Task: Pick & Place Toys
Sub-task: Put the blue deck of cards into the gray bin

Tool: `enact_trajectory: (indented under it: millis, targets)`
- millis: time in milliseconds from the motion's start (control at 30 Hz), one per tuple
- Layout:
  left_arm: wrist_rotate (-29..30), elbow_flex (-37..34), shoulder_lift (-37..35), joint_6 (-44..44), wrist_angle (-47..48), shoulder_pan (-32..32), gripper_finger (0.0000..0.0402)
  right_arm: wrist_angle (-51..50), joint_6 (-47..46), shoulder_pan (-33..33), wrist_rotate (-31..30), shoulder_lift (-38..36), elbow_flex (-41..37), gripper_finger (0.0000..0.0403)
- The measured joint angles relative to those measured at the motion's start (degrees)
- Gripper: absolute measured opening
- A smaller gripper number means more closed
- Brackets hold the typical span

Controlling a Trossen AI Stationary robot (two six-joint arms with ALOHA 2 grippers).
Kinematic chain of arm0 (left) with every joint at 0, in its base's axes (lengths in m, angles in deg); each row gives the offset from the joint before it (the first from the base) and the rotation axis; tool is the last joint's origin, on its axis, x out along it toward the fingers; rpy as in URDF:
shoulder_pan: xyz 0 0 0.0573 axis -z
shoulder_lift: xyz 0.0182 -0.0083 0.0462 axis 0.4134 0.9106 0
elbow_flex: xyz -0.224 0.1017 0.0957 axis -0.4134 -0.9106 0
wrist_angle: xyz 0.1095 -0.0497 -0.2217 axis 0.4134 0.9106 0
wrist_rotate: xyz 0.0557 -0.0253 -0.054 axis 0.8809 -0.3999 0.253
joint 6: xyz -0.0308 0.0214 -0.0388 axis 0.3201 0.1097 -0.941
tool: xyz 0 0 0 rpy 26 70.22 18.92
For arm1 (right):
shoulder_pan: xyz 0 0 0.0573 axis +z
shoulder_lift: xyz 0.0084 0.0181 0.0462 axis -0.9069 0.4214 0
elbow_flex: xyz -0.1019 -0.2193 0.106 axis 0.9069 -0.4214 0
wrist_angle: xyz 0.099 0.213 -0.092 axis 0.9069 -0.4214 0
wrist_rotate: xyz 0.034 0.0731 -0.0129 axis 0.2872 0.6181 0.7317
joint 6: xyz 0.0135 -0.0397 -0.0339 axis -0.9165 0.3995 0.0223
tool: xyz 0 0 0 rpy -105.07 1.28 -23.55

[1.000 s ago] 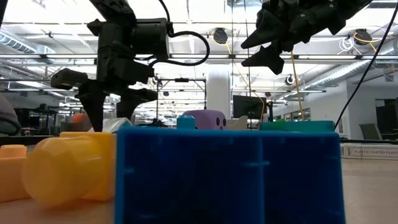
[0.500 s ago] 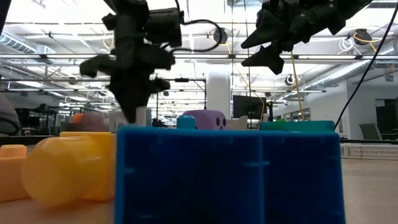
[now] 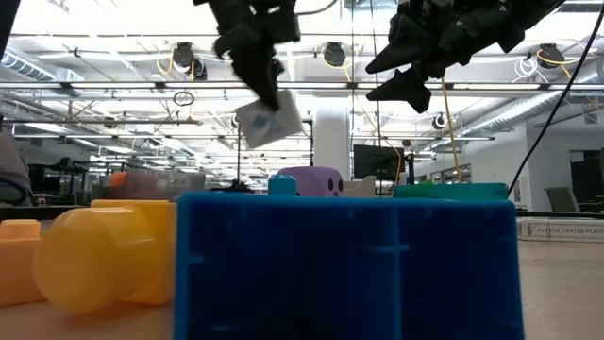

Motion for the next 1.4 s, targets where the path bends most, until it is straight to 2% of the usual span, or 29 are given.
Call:
enact_trajectory:
  millis: [200, 300, 433, 600, 800, 1100, 1400]
  targets:
    - [0.4, 7.0, 0.2, 0.5, -2.7, -5.3, 0.0074, -0.1, 1.5, -0.4, -0.1, -0.8, 0.0, 0.0233]
    - [0.8, 11.0, 2.7, 0.3, -2.2, -7.4, 0.0074, -0.6, 1.5, -1.6, -0.1, -1.7, 0.0, 0.0233]
    - [0.1, 20.2, 10.2, 0.3, 2.6, -9.0, 0.0074, -1.4, 1.3, -3.7, -0.1, -2.7, 0.0, 0.0233]
    - [-6.1, 33.4, 21.2, 0.4, 10.1, -11.4, 0.0074, -5.4, 1.4, -6.0, 0.0, -4.4, 0.0, 0.0233]
    - [-6.5, 45.0, 31.4, 2.3, 14.8, -13.7, 0.0074, -14.1, 1.9, -7.6, 0.0, -6.3, 0.0, 0.0233]
    - [-9.5, 47.2, 38.4, 1.0, 16.7, -14.3, 0.0074, -17.8, 3.2, -7.8, 0.0, -6.4, 0.0, 0.0233]
    - [-10.6, 47.2, 40.1, -0.5, 16.3, -14.1, 0.0076, -18.3, 4.5, -7.8, 0.0, -6.4, 0.0, 0.0233]
